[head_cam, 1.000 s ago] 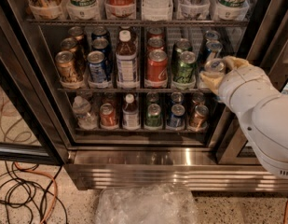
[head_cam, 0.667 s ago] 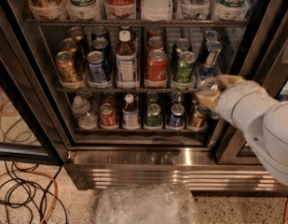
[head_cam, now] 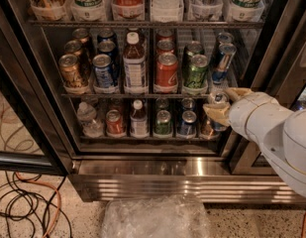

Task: Pick redbull can from middle shelf of fridge

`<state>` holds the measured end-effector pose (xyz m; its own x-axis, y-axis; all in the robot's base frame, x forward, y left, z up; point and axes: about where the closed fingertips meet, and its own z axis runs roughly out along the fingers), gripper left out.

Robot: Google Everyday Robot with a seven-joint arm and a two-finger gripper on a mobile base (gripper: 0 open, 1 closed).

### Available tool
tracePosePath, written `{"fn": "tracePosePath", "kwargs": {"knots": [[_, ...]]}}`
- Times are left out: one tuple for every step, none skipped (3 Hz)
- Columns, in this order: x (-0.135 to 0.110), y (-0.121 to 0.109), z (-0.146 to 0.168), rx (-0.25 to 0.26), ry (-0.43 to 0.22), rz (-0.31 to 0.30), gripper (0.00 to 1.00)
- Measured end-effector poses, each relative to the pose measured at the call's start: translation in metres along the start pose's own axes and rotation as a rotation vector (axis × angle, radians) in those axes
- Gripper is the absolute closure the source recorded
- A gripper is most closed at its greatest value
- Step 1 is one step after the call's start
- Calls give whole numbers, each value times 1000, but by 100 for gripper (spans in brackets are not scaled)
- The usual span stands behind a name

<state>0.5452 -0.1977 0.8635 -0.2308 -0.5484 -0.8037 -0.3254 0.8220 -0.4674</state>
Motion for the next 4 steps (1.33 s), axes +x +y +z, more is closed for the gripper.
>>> {"fn": "tracePosePath", "kwargs": {"knots": [[-1, 7, 5, -35, -12, 15, 100], [-3, 33, 24, -168, -56, 110, 100], [-9, 72, 42, -362, -118, 260, 100], [-24, 121, 49, -581, -162, 351, 100]]}}
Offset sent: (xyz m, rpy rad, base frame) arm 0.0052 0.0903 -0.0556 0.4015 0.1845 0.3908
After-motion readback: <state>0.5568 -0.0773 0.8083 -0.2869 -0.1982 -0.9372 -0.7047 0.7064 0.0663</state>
